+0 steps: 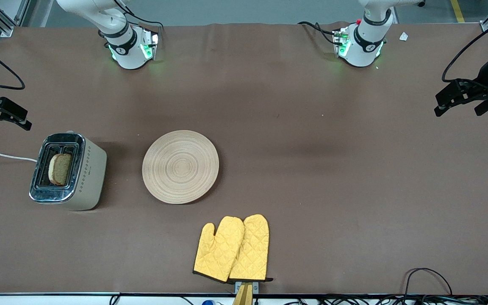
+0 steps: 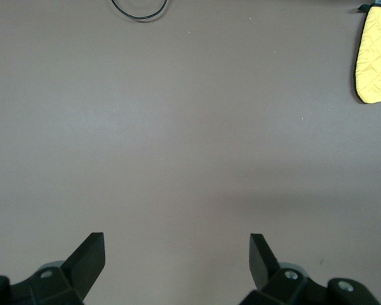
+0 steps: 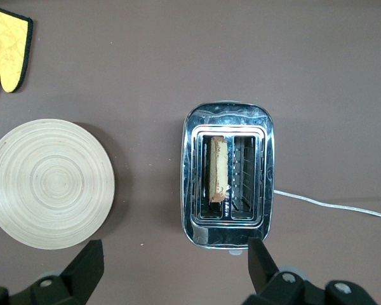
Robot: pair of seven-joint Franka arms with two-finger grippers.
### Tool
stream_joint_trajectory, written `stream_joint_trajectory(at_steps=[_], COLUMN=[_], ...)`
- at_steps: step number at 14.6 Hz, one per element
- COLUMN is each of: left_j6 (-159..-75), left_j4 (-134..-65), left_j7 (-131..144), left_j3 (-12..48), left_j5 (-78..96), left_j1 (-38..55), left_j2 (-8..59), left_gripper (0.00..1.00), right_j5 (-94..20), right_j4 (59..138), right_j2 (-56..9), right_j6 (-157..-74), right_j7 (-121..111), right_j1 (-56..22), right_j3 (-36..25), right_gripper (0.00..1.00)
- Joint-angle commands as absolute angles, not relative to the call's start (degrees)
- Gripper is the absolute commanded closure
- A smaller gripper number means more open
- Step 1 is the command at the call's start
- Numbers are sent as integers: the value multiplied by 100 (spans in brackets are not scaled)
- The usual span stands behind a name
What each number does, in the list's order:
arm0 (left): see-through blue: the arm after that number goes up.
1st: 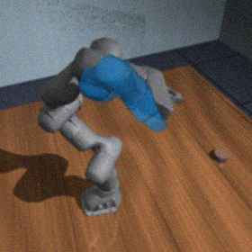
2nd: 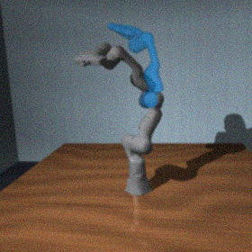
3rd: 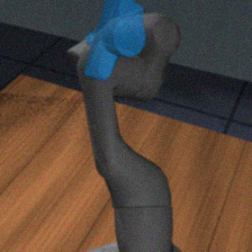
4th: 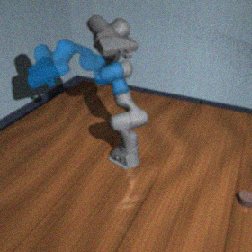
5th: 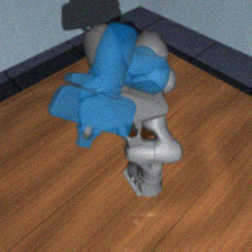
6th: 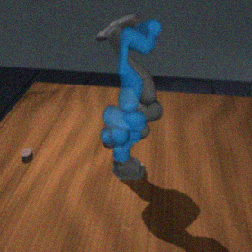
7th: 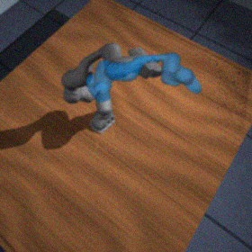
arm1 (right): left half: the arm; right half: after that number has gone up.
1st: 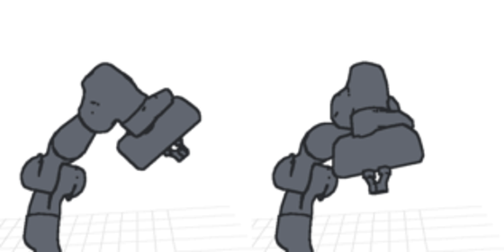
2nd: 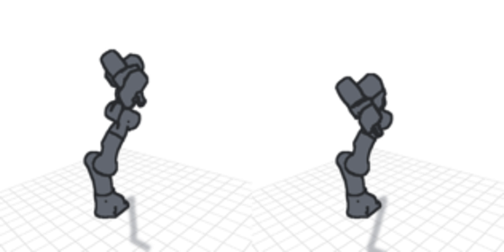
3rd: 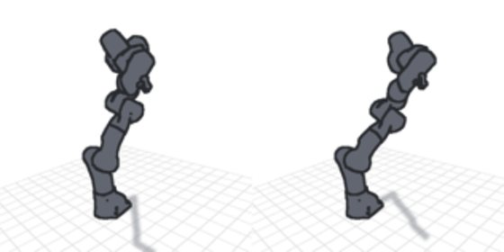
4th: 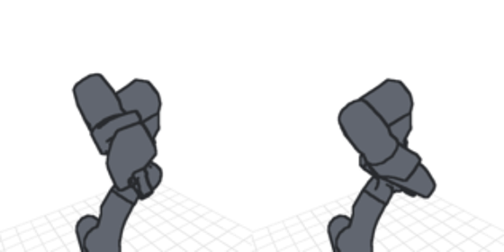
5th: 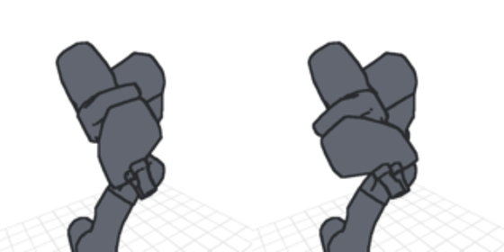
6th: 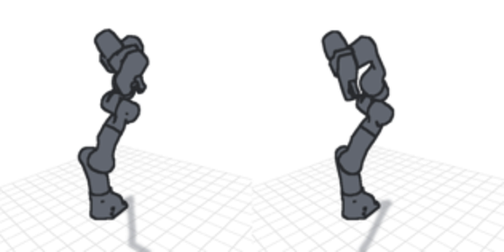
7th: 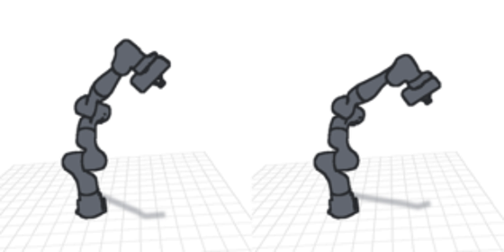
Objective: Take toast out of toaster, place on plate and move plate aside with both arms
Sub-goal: 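Reach the right gripper down toward the toast in the toaster, then grasp the toast slice in the toaster with the right gripper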
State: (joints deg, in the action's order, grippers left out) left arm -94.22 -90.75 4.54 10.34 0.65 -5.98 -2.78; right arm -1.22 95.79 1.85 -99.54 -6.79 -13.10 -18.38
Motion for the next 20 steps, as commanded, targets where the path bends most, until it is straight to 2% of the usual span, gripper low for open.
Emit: stream_joint_trajectory(at_steps=[1,3,5,8,12,15,17,18,19,20], left_j6=[-9360,-9334,-9325,-9308,-9308,-9308,-9308,-9308,-9308,-9308], left_j4=[-8868,-8877,-8877,-8903,-8912,-8921,-8912,-8912,-8912,-8912], left_j7=[483,449,457,483,440,431,387,369,369,369], left_j3=[1063,1063,1063,1063,1063,1063,1063,1063,1063,1063], left_j5=[-27,0,-9,-9,-9,-9,-18,-9,-9,-9], left_j1=[-598,-606,-607,-580,-606,-606,-606,-615,-615,-615], left_j2=[-185,-185,-185,-185,-185,-185,-185,-185,-185,-185], left_gripper=[0,0,0,0,0,0,0,0,0,0], right_j5=[-149,-115,52,53,-26,-35,-44,-105,-184,-289], right_j4=[9492,9536,9545,10044,10116,10116,10308,10370,10441,10476], right_j2=[141,45,-480,-896,-1475,-1722,-1749,-1749,-1749,-1749], right_j6=[-9914,-10019,-10247,-11220,-11785,-11821,-11856,-11909,-11944,-12014], right_j7=[-765,-782,-826,-1002,-1011,-1072,-1098,-1212,-1509,-1773], right_j1=[-1248,-1231,-1082,-835,-747,-773,-765,-756,-730,-703], right_j3=[-1811,-1819,-1819,-1811,-1802,-1775,-1767,-1767,-1775,-1775], right_gripper=[0,0,0,0,0,0,3,7,35,99])
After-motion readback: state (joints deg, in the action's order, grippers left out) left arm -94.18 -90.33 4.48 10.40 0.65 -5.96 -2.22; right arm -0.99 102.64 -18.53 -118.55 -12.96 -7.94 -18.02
